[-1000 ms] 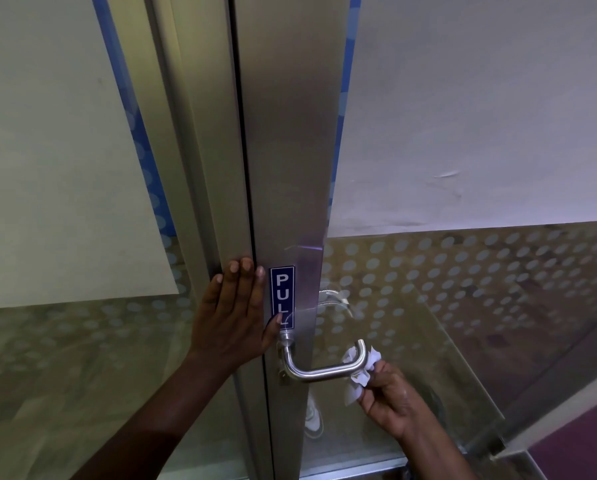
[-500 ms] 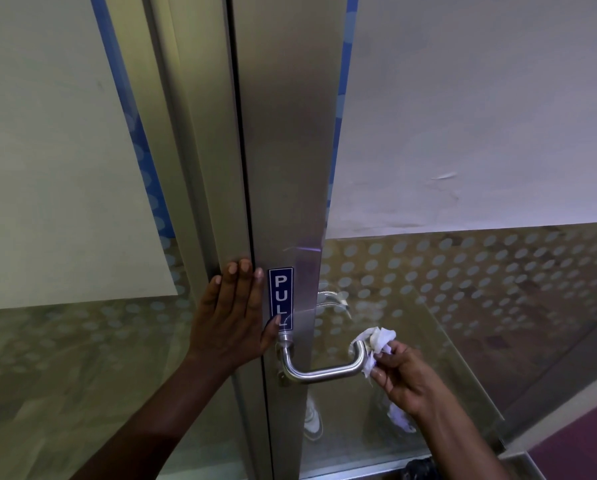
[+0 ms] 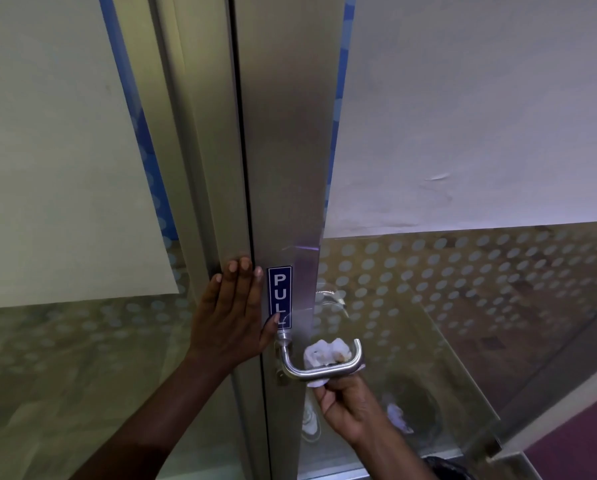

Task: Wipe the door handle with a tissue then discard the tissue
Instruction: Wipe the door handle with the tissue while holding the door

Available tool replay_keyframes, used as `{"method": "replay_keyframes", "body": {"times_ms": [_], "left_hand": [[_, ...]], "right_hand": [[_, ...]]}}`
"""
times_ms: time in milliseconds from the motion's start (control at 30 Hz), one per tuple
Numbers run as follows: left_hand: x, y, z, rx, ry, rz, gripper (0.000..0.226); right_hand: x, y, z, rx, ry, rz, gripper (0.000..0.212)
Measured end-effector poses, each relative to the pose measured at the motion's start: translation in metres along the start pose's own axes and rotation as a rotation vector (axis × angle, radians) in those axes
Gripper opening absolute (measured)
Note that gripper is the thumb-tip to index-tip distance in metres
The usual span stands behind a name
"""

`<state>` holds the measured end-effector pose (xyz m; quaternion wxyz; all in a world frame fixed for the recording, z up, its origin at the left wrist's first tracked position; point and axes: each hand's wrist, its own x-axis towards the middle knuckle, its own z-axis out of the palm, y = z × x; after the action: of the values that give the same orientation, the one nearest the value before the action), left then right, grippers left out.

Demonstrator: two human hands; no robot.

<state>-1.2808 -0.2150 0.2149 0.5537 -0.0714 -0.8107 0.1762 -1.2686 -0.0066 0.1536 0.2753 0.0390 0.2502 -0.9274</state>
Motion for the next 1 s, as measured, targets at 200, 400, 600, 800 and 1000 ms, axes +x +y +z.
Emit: {"method": "replay_keyframes", "body": {"times_ms": [200, 400, 600, 800, 1000], "left_hand": [[0.001, 0.000, -0.002, -0.015, 0.012, 0.002, 0.080], [0.001, 0.000, -0.001, -0.014, 0.007, 0.009, 0.080], [0.001, -0.001, -0.002, -0.021, 0.008, 0.013, 0.080], [0.001, -0.002, -0.001, -0.025, 0.017, 0.016, 0.080], [0.000, -0.003, -0.001, -0.037, 0.021, 0.023, 0.084]], "right_hand": [[0.008, 0.025, 0.015, -0.047, -0.061, 0.001, 0.036], [0.006, 0.021, -0.012, 0.009, 0.009, 0.094, 0.062], [-0.001, -0.001, -0.025, -0.001, -0.023, 0.017, 0.063], [-0.011, -0.028, -0.026, -0.025, -0.044, -0.058, 0.056], [-0.014, -0.041, -0.025, -0.042, 0.006, -0.047, 0.044]]}}
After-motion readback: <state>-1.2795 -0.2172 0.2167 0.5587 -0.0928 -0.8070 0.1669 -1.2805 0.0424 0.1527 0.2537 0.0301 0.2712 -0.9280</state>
